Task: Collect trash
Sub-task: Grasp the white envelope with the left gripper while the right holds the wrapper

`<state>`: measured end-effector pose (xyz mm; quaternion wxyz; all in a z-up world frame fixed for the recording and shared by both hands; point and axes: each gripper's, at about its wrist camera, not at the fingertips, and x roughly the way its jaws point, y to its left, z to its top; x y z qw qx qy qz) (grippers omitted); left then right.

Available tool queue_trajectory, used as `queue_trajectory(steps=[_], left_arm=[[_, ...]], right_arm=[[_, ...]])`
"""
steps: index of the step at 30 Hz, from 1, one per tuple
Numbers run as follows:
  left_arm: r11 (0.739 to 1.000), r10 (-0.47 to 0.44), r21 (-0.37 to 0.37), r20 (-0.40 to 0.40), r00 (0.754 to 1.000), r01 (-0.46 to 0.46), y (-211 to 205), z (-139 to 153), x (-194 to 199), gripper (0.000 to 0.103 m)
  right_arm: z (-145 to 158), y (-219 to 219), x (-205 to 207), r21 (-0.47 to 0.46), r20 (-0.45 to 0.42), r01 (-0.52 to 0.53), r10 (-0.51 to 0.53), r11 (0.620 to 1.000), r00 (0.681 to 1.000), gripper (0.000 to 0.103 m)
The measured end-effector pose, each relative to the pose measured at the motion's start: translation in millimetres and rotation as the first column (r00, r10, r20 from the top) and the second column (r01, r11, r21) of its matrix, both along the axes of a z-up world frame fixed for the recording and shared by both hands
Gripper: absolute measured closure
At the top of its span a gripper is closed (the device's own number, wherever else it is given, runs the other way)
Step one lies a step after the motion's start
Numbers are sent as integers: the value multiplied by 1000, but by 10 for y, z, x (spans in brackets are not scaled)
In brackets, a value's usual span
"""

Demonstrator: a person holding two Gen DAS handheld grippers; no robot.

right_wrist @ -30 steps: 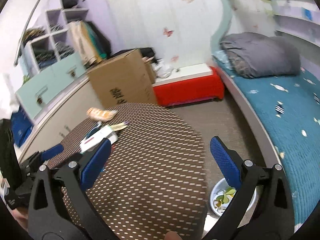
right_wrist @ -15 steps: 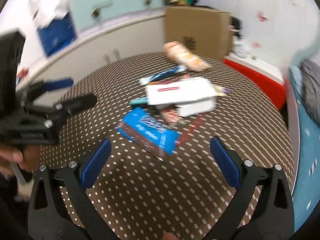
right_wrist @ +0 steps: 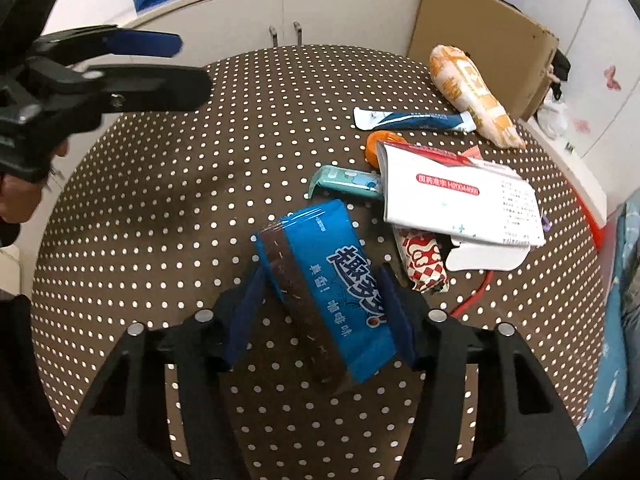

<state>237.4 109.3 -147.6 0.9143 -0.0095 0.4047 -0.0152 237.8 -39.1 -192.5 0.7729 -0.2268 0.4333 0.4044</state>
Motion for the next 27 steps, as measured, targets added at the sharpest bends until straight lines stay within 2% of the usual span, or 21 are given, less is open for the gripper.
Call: queue_trajectory(steps=[5, 9, 12, 17, 19, 23, 24, 25, 27], left_arm=[[998, -63, -2, -18, 998, 63, -155, -32, 217, 8], [991, -134, 6, -30, 991, 134, -357, -80, 392, 8], [981, -194, 9, -39, 980, 195, -521, -123, 519, 8], [955, -295, 26, -63, 954, 297, -791, -218, 768, 8], [941, -336, 7, -78, 939, 338, -874, -248, 858, 8], [919, -390, 14, -125, 912, 395, -1047, -315, 1059, 8], [915, -397, 20, -142, 907, 404, -1084, -338, 1100, 9], [907, -411, 20, -165, 897, 420, -1127, -370, 1141, 21], [903, -422, 2, -192, 886, 430, -1155, -403, 1183, 35]], right_arm=[[11, -208, -64, 49, -15, 119, -118, 992, 993, 67], [20, -461, -162, 48, -20, 215, -214, 975, 977, 68], [44, -749, -238, 76, -45, 308, -305, 948, 951, 69], [111, -1225, -189, 137, -72, 458, -452, 878, 889, 69], [133, -1358, -145, 156, -75, 498, -493, 853, 867, 69], [194, -1567, -55, 198, -85, 552, -547, 810, 833, 69], [209, -1617, -35, 205, -85, 562, -557, 802, 826, 69], [225, -1641, -15, 205, -82, 567, -563, 798, 822, 69], [257, -1679, 62, 209, -76, 577, -575, 790, 815, 69]])
